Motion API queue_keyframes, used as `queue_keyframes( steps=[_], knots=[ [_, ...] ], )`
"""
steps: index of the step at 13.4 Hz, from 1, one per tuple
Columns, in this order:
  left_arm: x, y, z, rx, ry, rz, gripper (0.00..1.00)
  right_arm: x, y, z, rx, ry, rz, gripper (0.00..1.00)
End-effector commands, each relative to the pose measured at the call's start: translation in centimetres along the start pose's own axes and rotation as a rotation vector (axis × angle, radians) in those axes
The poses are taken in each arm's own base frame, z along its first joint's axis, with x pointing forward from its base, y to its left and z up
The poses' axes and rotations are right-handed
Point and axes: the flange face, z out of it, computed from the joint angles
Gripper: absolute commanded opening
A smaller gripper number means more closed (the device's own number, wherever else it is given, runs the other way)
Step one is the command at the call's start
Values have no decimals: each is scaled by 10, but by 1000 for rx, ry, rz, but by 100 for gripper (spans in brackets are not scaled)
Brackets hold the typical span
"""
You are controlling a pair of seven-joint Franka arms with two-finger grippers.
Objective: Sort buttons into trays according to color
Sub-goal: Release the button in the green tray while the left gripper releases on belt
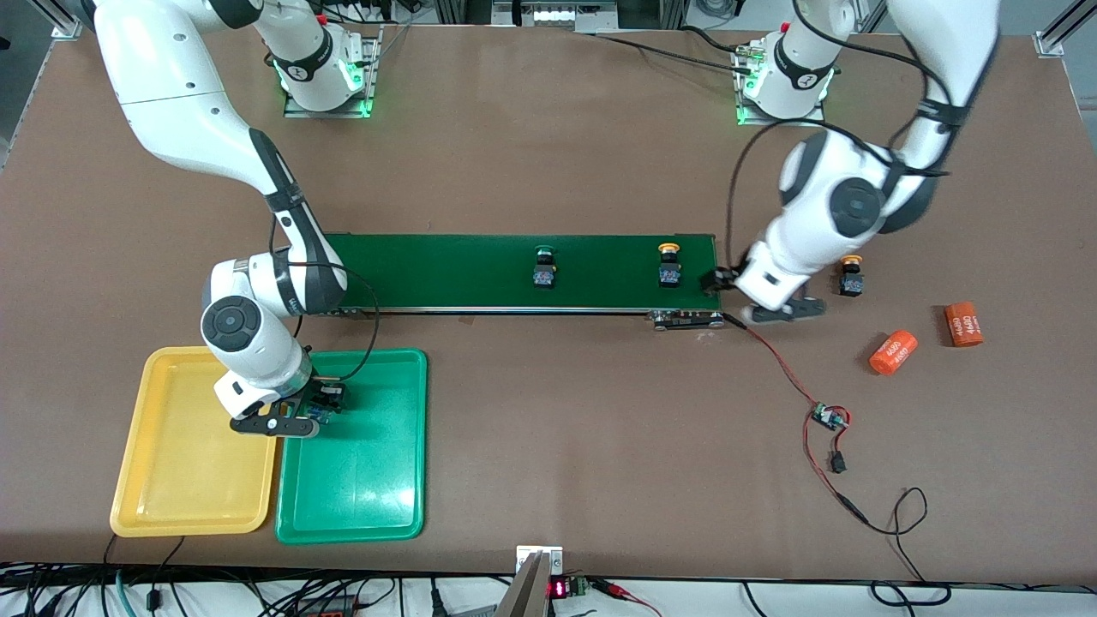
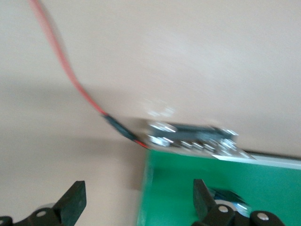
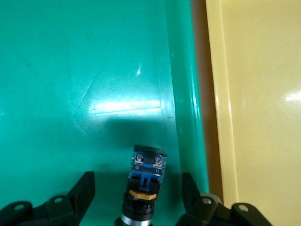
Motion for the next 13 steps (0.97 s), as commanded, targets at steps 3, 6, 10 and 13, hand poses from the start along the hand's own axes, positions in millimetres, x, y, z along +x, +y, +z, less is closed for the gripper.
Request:
queue_keyframes(
  steps=[3,6,10,13],
  knots=[
    [35,-142,15,-21,-73,70,100,7,-3,-29,16,22,6,100],
    [30,-175,28,-7,-120,142,100,-15,-18,-57,30,-18,53,100],
    [22,-220,40,73,-153,155,100,-48,-54,-118,10,-149,57,100],
    [22,-230,51,109,-164,187,100,-65,-75,-157,76,-240,76,100]
  ],
)
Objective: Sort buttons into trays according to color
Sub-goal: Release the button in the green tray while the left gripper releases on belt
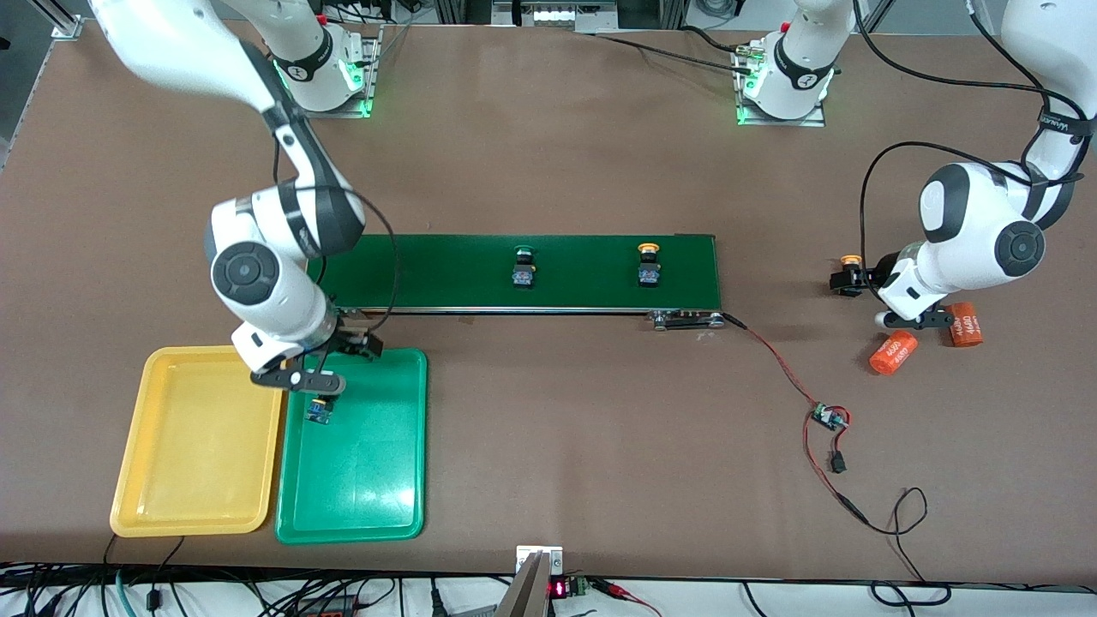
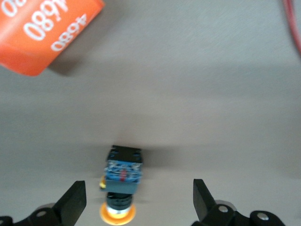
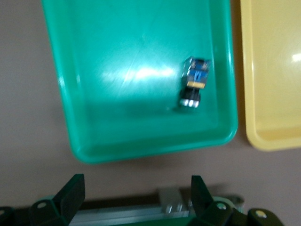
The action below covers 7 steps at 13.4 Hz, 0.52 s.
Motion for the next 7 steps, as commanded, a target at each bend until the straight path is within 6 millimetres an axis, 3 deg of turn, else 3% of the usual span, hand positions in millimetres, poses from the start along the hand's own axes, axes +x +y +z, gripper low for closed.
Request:
queue_keyframes(
  steps=[1,3,6,7],
  knots=[
    [-3,-11,11,13,-16,17,100,-27,-17,-22,80,-76,25,100],
    [-6,-15,22,0,-36,11,100,-48,-43,-38,90,-96,-5,100],
    [-4,-12,41,-24,-45,17,100,-79,-76,-40,89,-97,16,100],
    [-4,-11,47,-33,-49,24,100,-92,-97,-39,89,-91,36,100]
  ],
)
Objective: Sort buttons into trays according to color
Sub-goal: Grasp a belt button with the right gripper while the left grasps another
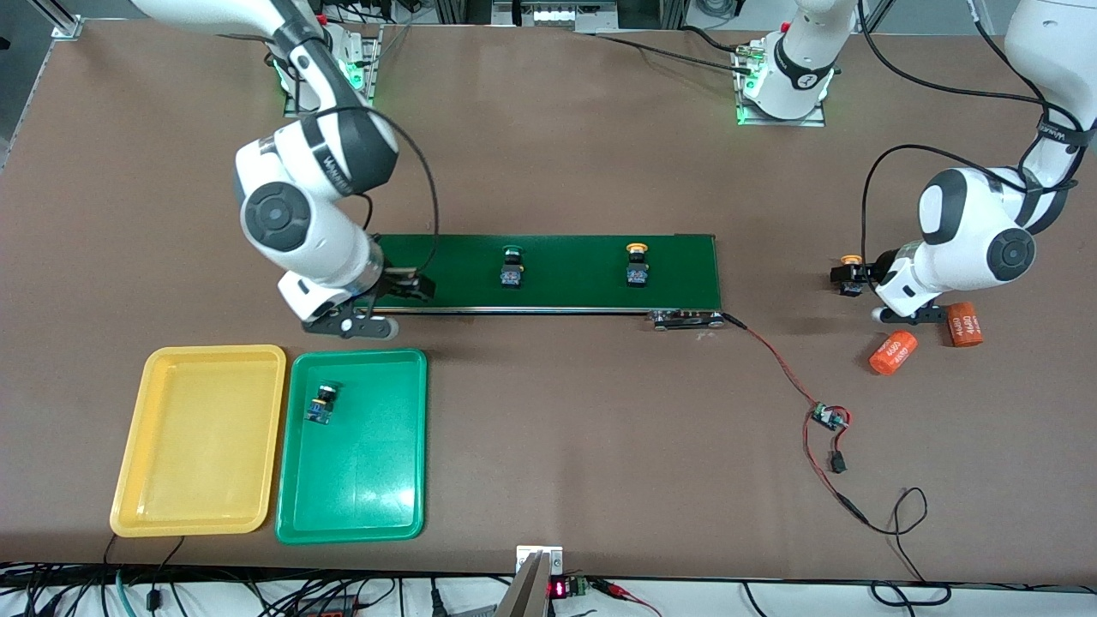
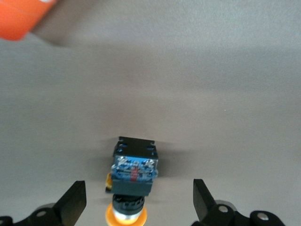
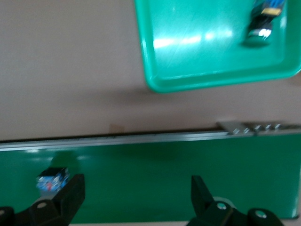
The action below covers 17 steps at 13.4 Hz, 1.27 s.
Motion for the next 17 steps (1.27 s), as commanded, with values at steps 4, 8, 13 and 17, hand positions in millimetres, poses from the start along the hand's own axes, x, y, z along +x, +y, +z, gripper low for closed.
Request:
queue_keyframes(
  steps=[4,8,13,17],
  knots=[
    [1,-2,9,35,-2,66,72,-60,-76,21,12,34,29,100],
    [1,-22,9,79,-5,159,7,-75,-79,59,30,78,-9,100],
    [6,1,-21,105,46,216,0,-81,-84,92,-10,56,-43,100],
    [5,103,-62,82,84,174,0,-78,-83,109,-36,52,-60,99]
  ],
)
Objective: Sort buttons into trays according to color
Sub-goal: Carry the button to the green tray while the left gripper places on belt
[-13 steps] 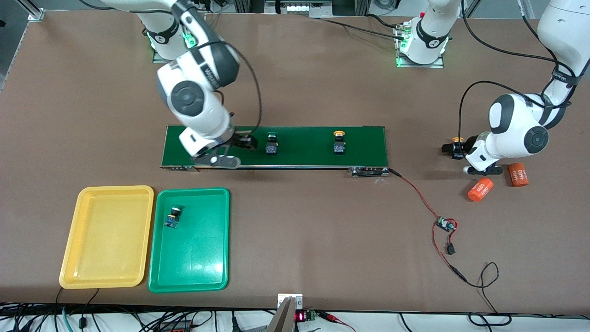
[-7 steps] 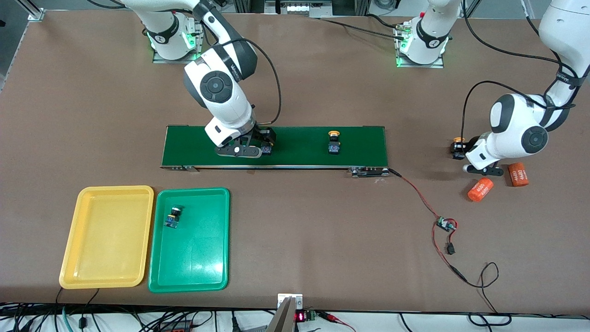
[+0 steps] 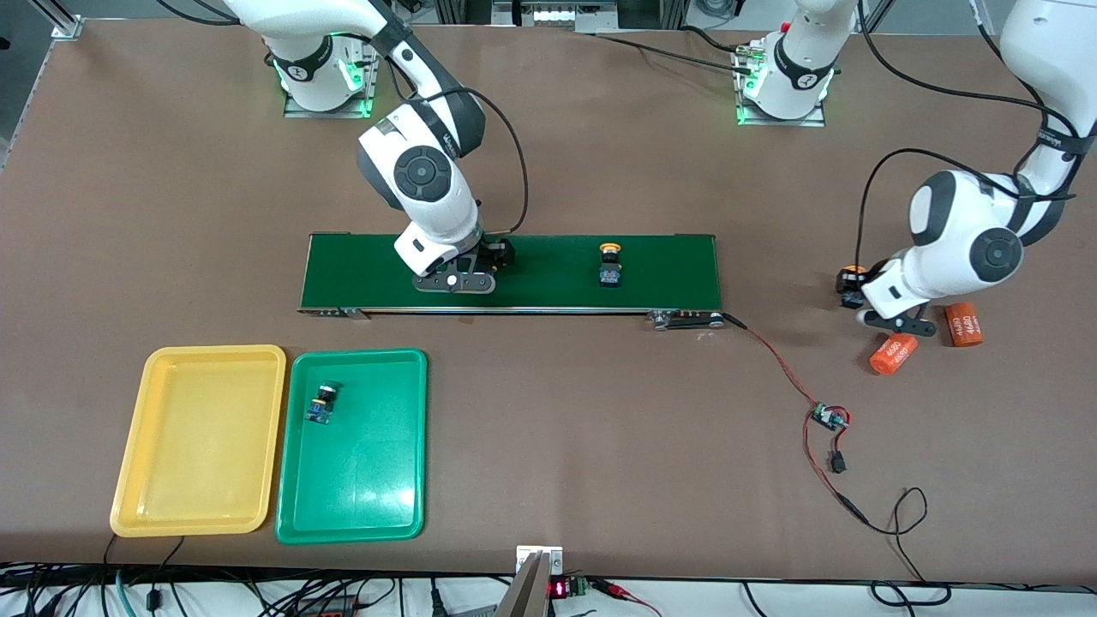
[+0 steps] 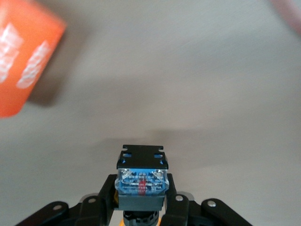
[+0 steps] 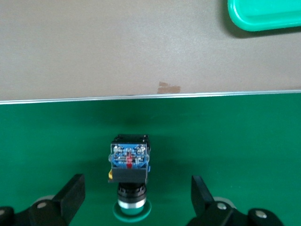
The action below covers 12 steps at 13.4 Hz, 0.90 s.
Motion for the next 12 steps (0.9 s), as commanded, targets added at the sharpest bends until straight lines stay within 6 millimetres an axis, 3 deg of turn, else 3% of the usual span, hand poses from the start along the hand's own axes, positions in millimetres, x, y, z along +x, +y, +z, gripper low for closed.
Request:
queue_keyframes(
  steps=[1,4,5,6,9,11,12],
  knots=[
    [7,79,-42,-19,14,-43,0,1,0,9,-10,9,-2,95],
    [17,141,-60,-119,24,-101,0,7,4,14,-17,16,-4,86],
    [24,158,-71,-172,34,-126,0,8,5,21,-22,14,-9,77],
    [24,180,-72,-205,23,-141,0,10,6,24,-23,22,-13,62],
    [19,234,-64,-202,-10,-211,0,16,11,29,-21,28,-6,34],
    [18,249,-53,-205,-31,-207,0,22,17,29,-24,33,2,20],
    [19,256,-48,-206,-27,-195,0,33,22,19,-15,44,7,17]
  ],
)
